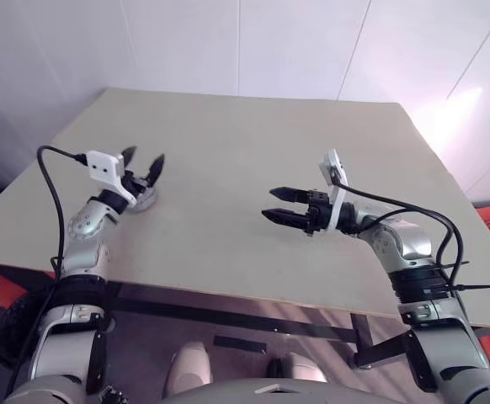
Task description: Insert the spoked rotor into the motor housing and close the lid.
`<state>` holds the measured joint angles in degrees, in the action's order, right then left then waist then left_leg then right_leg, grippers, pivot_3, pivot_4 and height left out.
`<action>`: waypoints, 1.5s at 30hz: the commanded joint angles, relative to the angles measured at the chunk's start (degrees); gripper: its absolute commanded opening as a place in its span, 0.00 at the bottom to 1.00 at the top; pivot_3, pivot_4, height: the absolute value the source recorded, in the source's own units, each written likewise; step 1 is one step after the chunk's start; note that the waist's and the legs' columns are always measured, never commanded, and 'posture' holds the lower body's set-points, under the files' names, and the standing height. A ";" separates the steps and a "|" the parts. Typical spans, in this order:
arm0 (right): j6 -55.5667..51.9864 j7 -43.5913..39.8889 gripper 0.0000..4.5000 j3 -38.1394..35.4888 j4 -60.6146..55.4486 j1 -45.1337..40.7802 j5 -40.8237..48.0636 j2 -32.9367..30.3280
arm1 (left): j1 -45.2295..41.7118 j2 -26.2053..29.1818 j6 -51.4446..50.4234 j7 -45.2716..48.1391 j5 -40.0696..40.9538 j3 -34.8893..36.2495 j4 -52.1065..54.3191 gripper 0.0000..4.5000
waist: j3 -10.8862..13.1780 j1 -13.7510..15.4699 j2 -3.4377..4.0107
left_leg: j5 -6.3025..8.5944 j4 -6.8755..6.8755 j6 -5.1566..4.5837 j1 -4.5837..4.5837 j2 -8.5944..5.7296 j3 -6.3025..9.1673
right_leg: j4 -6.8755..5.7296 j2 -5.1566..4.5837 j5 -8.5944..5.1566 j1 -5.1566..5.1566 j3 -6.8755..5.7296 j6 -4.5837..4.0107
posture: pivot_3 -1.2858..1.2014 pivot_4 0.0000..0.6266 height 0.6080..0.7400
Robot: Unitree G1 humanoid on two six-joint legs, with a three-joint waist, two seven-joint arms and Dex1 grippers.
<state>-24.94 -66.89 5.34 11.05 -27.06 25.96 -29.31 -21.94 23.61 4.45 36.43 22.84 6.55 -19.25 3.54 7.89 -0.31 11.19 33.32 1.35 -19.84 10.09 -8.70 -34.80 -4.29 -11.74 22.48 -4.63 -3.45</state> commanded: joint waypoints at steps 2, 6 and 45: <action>10.19 -2.87 1.00 2.35 1.47 1.02 -6.19 -1.94 | 2.89 1.70 -5.74 6.26 1.13 -2.25 7.23 0.86 | 0.00 -0.57 0.00 | -0.02 -0.02 0.02 -0.03 0.11 0.00 | -0.01 0.10 0.00 0.05 -0.03 -0.08 | 0.52 0.00 1.00; 20.50 6.98 1.00 0.21 6.57 1.94 -10.99 2.92 | 6.44 -1.12 -7.19 5.98 0.14 -3.69 9.54 0.86 | 0.00 -0.90 0.00 | -0.01 0.01 -0.02 -0.13 0.10 -0.01 | 0.01 0.11 0.01 0.11 -0.05 -0.13 | 0.52 0.00 1.00; 29.37 22.51 1.00 -7.49 10.28 3.22 -10.56 13.82 | 8.50 -9.39 -4.86 0.54 -3.75 -3.69 11.07 0.86 | 0.01 -1.11 0.03 | 0.16 0.01 -0.30 0.02 0.06 0.01 | 0.08 0.10 0.04 -0.09 -0.03 -0.19 | 0.52 0.00 1.00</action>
<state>3.22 -44.70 -0.92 21.95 -22.04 14.21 -15.61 -13.37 14.31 -1.59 37.37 19.10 2.14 -10.61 3.56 6.78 -0.28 11.34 33.33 1.05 -19.82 10.15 -8.69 -34.71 -4.19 -11.70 22.39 -4.66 -3.64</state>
